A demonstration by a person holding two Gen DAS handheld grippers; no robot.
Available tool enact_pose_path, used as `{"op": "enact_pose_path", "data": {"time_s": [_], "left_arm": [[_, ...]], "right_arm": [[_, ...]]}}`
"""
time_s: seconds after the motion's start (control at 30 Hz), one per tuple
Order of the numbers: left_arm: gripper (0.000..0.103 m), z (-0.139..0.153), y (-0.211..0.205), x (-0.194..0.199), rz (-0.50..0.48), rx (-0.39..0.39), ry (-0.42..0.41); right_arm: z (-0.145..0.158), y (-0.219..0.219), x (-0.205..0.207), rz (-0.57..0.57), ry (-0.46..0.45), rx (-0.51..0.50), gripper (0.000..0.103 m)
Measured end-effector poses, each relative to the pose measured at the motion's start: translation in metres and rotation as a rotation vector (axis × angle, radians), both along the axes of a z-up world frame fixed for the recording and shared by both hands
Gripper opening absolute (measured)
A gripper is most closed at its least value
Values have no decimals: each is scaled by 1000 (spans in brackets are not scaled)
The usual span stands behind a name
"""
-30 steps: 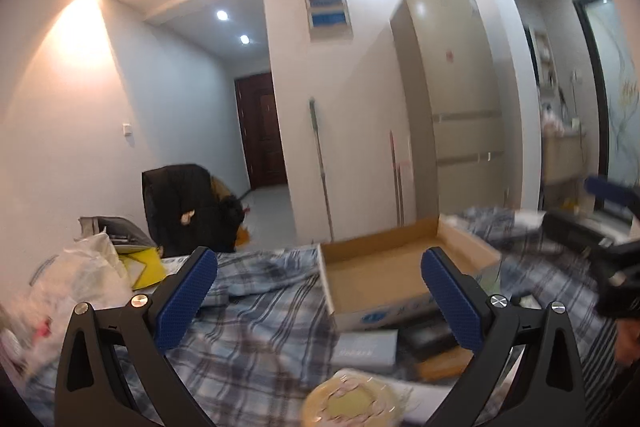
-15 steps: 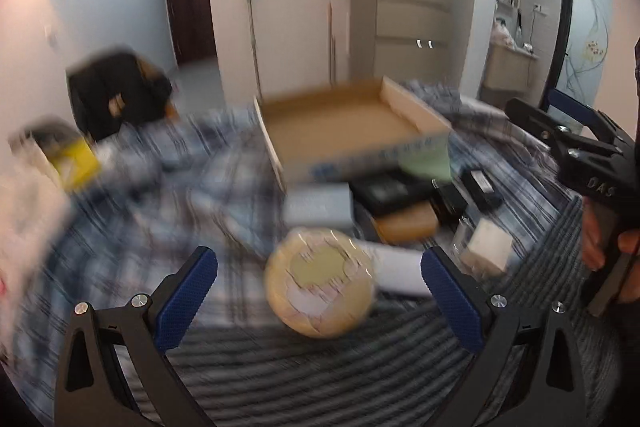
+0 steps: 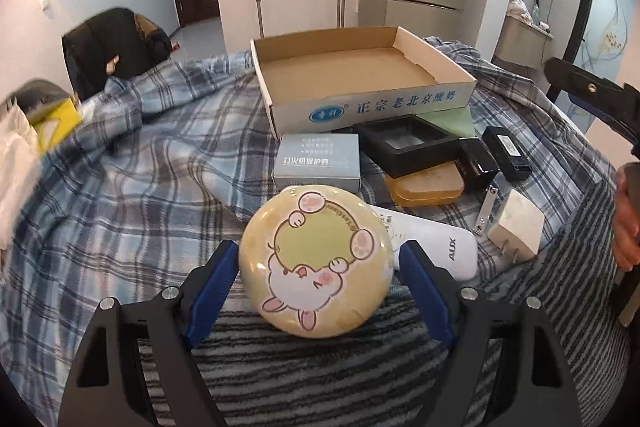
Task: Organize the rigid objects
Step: 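Lower the left tool onto the round yellow tin and close on it, then lift the yellow tin with the left tool while the right tool grasps the black UNNY box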
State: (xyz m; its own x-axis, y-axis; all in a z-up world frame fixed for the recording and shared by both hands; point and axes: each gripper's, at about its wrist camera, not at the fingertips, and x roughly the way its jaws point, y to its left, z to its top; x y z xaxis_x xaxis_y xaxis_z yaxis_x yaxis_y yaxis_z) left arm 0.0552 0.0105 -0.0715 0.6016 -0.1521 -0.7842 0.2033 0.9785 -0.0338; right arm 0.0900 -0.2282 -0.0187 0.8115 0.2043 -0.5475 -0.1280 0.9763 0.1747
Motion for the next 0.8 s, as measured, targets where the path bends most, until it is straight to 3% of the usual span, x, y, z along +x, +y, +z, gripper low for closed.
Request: {"op": "enact_pose_path", "data": {"time_s": [0.1,0.13,0.27,0.37,0.53,0.63,0.73,0.8], "left_arm": [[83,-10,5,12,24,-27,63],[77,-11,8,13,26,-51,72],[77,-6,12,7,37,-71,46],[77,8,12,-2,46,-57,-19],[77,52,2,-25,10,-68,-208],[77,82,-6,-39,-16,-98,-359],[77,105,-16,-49,-12,-106,-517],[77,114,-20,-48,3,-111,-576]], "right_arm": [[-2,1,1,-4,7,-13,103],[-3,2,2,-3,9,-16,103],[-4,6,1,-9,2,-54,103],[-1,6,-1,-22,-22,-69,103],[9,0,-4,-54,-73,-88,103],[16,-13,-7,-141,-123,-77,103],[20,-21,-5,-144,-122,-62,103],[20,-21,-3,-128,-114,-68,103]]}}
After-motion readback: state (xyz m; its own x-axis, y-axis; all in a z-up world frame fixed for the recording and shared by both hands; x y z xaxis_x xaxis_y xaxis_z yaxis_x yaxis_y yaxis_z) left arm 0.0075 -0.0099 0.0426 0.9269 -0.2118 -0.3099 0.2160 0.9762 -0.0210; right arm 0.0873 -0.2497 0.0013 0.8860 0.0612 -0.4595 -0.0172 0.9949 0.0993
